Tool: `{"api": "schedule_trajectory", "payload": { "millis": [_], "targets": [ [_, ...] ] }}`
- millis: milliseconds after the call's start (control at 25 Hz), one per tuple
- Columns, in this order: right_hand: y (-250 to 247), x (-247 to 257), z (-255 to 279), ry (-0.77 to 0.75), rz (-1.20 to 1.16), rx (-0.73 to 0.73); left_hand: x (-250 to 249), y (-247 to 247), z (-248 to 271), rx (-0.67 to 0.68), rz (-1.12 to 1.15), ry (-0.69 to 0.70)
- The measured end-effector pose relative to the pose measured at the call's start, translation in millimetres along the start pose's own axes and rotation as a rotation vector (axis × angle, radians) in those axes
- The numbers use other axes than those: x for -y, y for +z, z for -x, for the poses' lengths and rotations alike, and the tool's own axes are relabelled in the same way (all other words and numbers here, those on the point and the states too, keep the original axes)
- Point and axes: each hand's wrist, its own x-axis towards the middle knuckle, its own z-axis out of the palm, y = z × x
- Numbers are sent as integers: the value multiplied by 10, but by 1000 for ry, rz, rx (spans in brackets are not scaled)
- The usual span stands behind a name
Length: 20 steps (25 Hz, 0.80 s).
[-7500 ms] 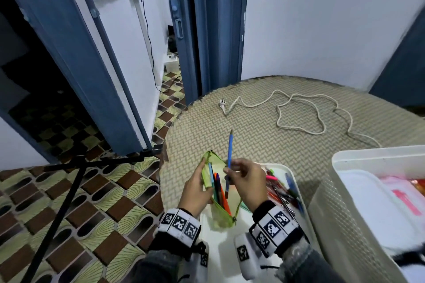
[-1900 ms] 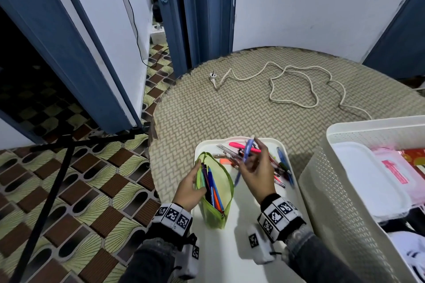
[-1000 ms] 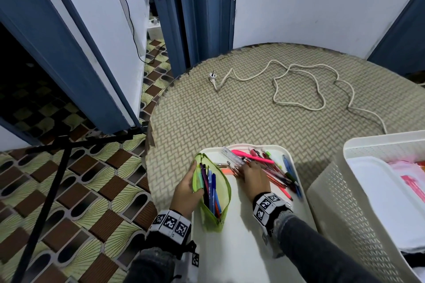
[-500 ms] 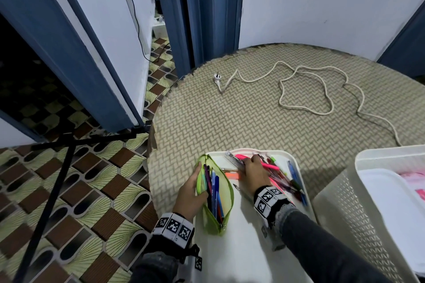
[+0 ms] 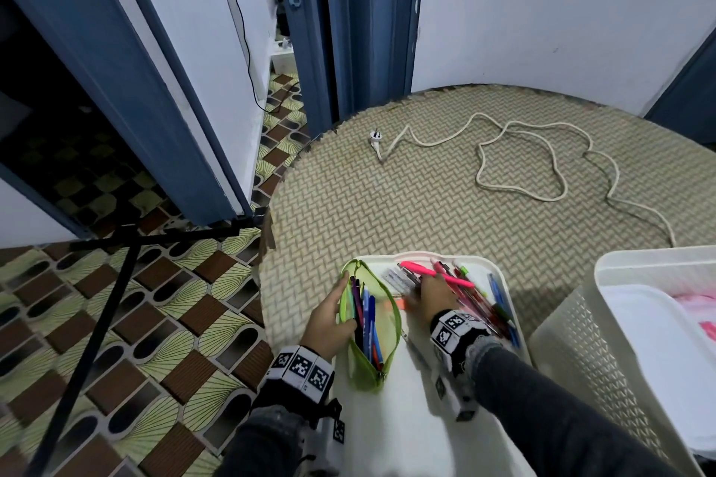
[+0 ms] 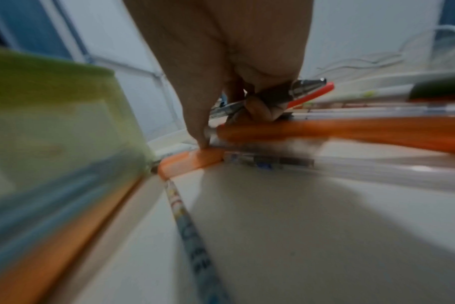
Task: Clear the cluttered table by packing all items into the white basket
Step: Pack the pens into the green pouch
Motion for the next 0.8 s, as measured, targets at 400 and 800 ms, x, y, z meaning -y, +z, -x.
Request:
{"api": "schedule_trajectory", "payload": {
  "millis": [400, 800],
  "targets": [
    [-469, 353, 488, -144, -962, -414, 21, 81, 264, 9, 23, -28],
    [-287, 585, 901, -398, -1015, -535, 128, 54, 414, 3, 50, -22]
  ]
}}
